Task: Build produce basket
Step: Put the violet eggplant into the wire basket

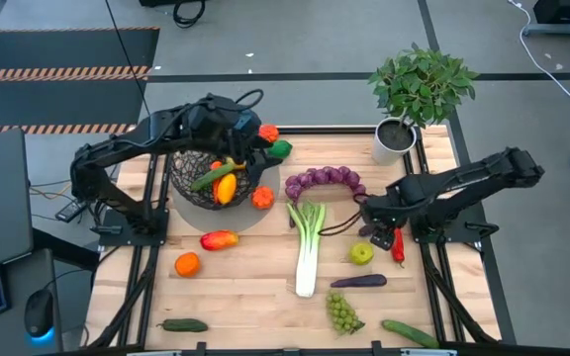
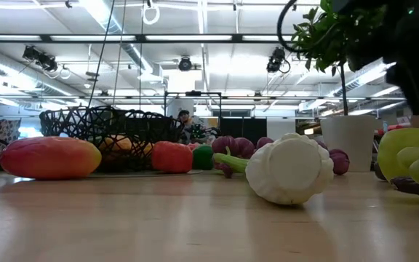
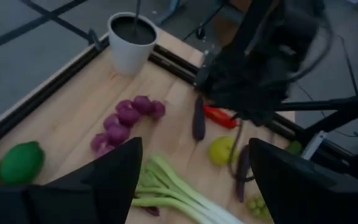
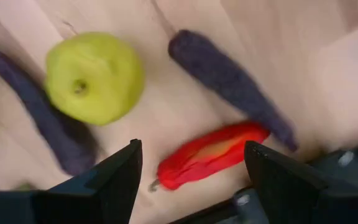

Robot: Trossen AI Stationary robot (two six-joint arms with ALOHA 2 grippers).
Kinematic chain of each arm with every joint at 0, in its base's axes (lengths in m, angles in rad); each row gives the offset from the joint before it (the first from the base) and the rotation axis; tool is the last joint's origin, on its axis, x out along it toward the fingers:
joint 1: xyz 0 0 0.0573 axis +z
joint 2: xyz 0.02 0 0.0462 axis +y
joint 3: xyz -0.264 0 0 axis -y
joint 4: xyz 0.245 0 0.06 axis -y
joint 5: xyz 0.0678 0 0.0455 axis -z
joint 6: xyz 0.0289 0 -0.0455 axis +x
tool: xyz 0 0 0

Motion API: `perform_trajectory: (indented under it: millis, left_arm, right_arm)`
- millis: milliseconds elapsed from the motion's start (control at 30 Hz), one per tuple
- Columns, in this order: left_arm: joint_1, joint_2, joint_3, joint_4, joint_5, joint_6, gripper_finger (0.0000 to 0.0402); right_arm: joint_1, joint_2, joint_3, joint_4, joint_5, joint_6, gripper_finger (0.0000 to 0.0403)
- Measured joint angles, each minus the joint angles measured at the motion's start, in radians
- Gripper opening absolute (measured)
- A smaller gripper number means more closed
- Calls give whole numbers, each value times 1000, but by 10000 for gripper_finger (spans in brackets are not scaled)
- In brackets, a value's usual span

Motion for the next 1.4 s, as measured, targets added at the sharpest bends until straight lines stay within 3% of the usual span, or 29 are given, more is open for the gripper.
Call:
perform_trajectory:
  millis: [267, 500, 867, 1233, 1400]
  left_arm:
    - [-72, 2, 2, 11, -4, -80, 297]
    - [-150, 12, 2, 31, -87, -164, 297]
    - [-228, 74, 1, 15, -154, -240, 297]
    - [-231, 104, 2, -6, -157, -266, 297]
    - [-230, 108, 1, -10, -157, -257, 297]
  right_arm:
    - [-104, 125, -16, 2, 82, -424, 283]
    - [-146, 216, -86, 48, 83, -612, 283]
    - [-166, 314, -118, 156, 37, -633, 251]
    - [-142, 273, -116, 198, -20, -547, 91]
    - [-159, 198, -115, 178, -36, -471, 66]
